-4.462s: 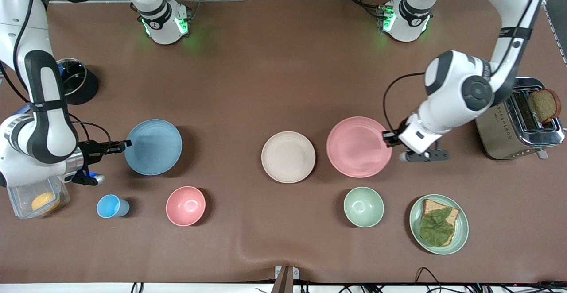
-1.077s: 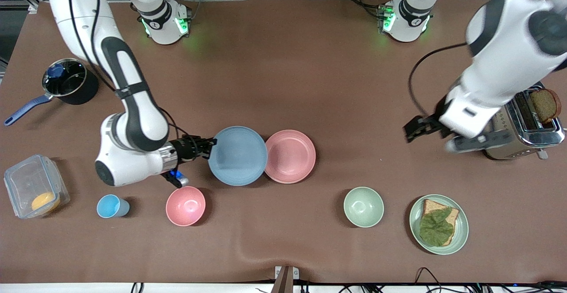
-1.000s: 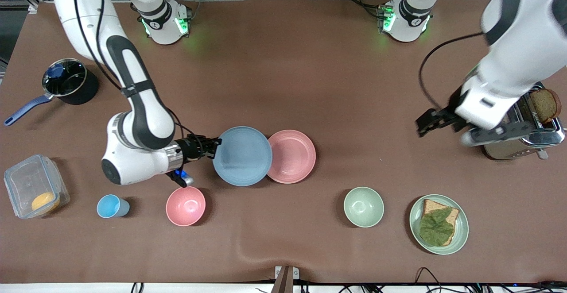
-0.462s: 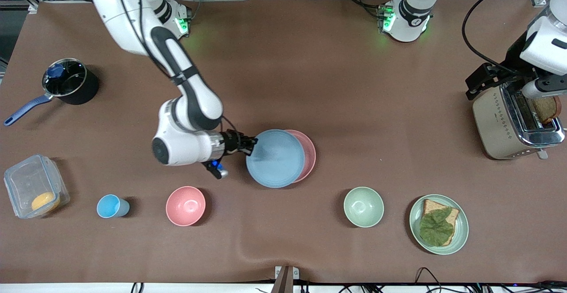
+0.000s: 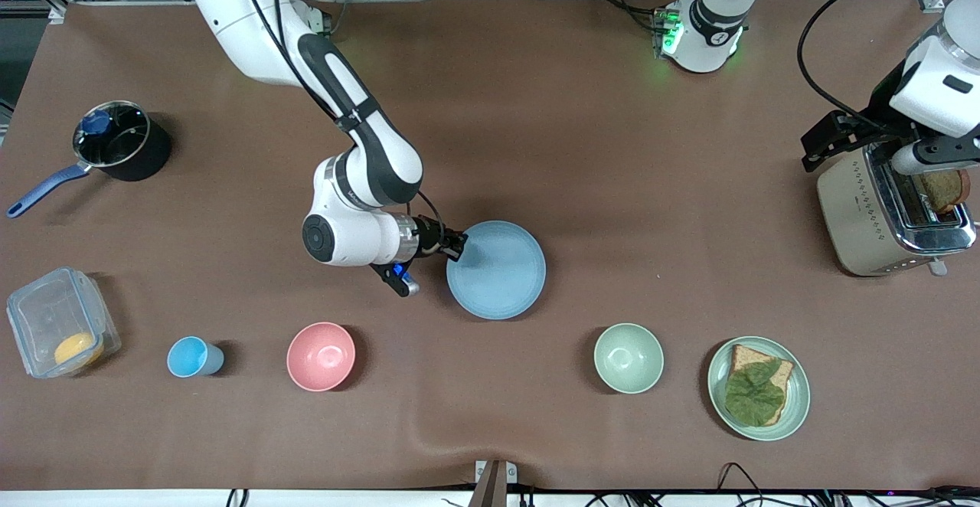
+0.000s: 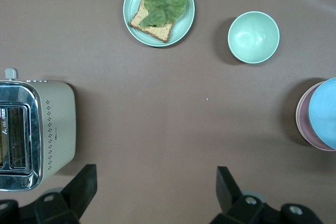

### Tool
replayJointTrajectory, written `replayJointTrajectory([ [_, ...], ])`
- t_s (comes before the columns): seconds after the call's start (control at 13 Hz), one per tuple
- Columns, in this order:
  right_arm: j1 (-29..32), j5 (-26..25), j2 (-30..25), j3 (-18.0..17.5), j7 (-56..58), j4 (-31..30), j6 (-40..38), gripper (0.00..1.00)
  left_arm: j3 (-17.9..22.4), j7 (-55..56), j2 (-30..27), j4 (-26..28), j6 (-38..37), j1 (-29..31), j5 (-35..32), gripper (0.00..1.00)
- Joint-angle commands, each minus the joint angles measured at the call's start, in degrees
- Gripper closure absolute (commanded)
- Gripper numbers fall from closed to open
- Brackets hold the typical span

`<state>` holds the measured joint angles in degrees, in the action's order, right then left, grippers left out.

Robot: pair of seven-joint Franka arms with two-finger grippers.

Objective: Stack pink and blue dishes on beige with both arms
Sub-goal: 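Slide the blue plate onto the pink plate stack with the right gripper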

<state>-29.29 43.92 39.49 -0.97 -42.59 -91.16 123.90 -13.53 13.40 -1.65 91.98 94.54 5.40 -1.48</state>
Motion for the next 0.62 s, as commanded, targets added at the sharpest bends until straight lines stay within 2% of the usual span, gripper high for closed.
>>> replayJointTrajectory([
  [0.0, -1.2, 1.3, -1.0, 0.4, -2.1, -2.7, 2.4, 0.40, 0.6, -0.7, -0.1, 0.0, -0.7, -0.6, -0.2, 0.00],
  [0.08, -1.6, 1.3, -1.0, 0.4, -4.8, -2.7, 3.2, 0.00, 0.7, -0.7, -0.1, 0.0, -0.7, -0.6, -0.2, 0.00],
  [0.54, -1.0, 0.6, -2.2, 0.7, -4.7, -2.8, 2.8, 0.00, 0.6, -0.3, 0.0, 0.0, -0.7, -0.6, -0.2, 0.00],
])
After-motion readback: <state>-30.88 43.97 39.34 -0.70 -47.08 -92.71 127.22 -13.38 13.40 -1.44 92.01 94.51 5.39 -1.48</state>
